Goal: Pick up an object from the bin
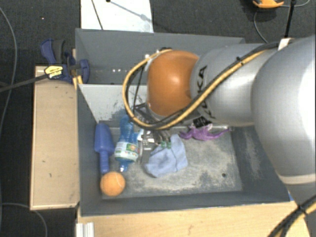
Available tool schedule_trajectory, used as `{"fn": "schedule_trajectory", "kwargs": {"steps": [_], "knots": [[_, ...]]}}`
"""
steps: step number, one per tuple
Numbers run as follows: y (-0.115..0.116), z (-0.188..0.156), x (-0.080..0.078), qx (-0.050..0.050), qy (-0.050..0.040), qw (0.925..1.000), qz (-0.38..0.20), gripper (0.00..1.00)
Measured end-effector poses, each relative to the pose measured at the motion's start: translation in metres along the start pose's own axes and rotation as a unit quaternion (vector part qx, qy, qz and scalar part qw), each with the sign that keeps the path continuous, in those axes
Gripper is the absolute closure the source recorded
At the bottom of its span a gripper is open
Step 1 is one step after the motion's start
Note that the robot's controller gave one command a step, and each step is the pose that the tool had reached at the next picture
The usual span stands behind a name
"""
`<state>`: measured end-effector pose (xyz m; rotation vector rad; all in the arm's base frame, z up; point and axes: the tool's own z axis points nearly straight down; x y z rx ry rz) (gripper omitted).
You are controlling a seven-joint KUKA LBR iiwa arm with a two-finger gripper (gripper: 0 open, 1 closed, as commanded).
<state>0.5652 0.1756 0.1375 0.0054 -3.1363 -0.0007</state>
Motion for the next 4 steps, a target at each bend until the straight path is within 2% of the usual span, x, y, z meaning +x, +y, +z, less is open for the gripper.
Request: {"fn": "schedule_trajectory", "kwargs": {"steps": [1, 2, 3, 4], "knots": [[-0.001, -0.005, -0.002, -0.001, -0.0036, 1.0, 0.002, 0.0], [-0.003, 0.067, 0.005, 0.001, 0.0006, 0.998, -0.063, 1.0], [-0.001, 0.067, 0.005, 0.0, 0.0002, 0.9981, -0.062, 0.0], [-0.001, 0.067, 0.005, 0.0, 0.0002, 0.9981, -0.062, 0.0]]}}
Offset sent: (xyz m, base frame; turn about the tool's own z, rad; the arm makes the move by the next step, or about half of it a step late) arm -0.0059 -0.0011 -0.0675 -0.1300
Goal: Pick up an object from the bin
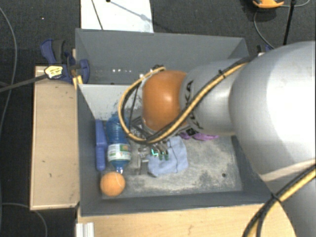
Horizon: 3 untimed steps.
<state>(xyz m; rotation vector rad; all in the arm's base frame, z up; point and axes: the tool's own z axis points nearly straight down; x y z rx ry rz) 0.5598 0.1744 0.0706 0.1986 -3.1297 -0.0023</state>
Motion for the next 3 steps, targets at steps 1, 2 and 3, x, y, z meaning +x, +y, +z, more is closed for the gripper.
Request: {"fn": "schedule_trajectory", "kwargs": {"steps": [1, 2, 3], "knots": [[0.0, 0.0, 0.0, 0.0, 0.0, 1.0, 0.0, 0.0], [-0.003, -0.007, 0.0, 0.0, 0.0008, 0.9997, -0.023, 0.0], [-0.015, -0.057, 0.0, 0.0, 0.0018, 0.9965, -0.084, 0.0]]}}
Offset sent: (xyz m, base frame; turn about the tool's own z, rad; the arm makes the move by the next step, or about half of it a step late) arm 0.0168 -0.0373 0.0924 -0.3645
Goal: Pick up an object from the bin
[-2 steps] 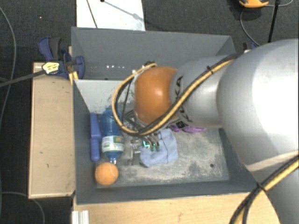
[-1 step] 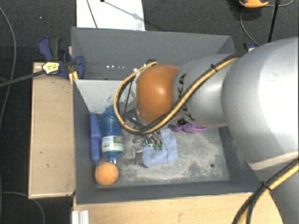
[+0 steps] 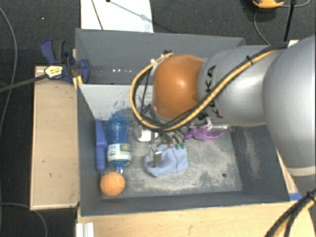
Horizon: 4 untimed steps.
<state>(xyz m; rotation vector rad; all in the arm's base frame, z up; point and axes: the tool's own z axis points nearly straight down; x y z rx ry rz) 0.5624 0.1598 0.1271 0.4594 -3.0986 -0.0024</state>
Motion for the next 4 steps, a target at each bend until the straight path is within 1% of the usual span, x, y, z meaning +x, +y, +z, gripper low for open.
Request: {"fn": "schedule_trajectory", "kwargs": {"steps": [1, 2, 3, 4], "knots": [[0.001, -0.051, 0.027, 0.0, 0.0004, 0.9998, -0.019, 0.0], [-0.01, -0.082, 0.037, 0.0, -0.0072, 0.9982, -0.059, 0.0], [-0.025, -0.019, 0.039, 0.001, -0.0046, 0.9924, -0.123, 0.0], [-0.034, 0.016, 0.057, 0.001, -0.0066, 0.981, -0.194, 0.0]]}}
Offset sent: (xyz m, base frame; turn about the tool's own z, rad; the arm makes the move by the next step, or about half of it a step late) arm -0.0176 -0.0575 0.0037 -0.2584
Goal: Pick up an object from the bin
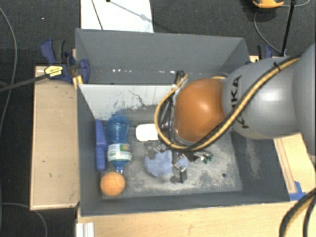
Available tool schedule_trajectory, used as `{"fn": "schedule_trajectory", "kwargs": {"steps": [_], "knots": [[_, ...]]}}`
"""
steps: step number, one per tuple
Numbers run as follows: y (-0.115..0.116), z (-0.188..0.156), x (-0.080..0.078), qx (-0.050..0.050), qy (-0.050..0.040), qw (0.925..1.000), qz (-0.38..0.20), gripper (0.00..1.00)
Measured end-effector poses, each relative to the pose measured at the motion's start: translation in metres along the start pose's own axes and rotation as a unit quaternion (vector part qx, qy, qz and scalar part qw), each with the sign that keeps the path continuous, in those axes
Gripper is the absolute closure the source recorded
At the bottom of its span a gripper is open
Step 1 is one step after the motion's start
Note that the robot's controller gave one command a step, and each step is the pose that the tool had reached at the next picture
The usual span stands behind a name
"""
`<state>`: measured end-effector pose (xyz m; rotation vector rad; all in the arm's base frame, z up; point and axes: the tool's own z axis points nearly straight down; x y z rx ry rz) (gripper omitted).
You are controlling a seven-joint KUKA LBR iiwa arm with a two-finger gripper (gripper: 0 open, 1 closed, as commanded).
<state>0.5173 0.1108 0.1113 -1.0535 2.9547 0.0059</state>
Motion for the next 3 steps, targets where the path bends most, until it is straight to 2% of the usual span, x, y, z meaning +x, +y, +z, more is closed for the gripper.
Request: {"fn": "schedule_trajectory", "kwargs": {"steps": [1, 2, 3], "knots": [[0.001, 0.012, -0.009, 0.0, 0.0004, 0.9999, -0.013, 0.0], [0.002, 0.023, -0.021, 0.0, -0.0024, 0.993, -0.118, 1.0], [0.002, 0.023, -0.021, 0.0, -0.0023, 0.9931, -0.117, 1.0]]}}
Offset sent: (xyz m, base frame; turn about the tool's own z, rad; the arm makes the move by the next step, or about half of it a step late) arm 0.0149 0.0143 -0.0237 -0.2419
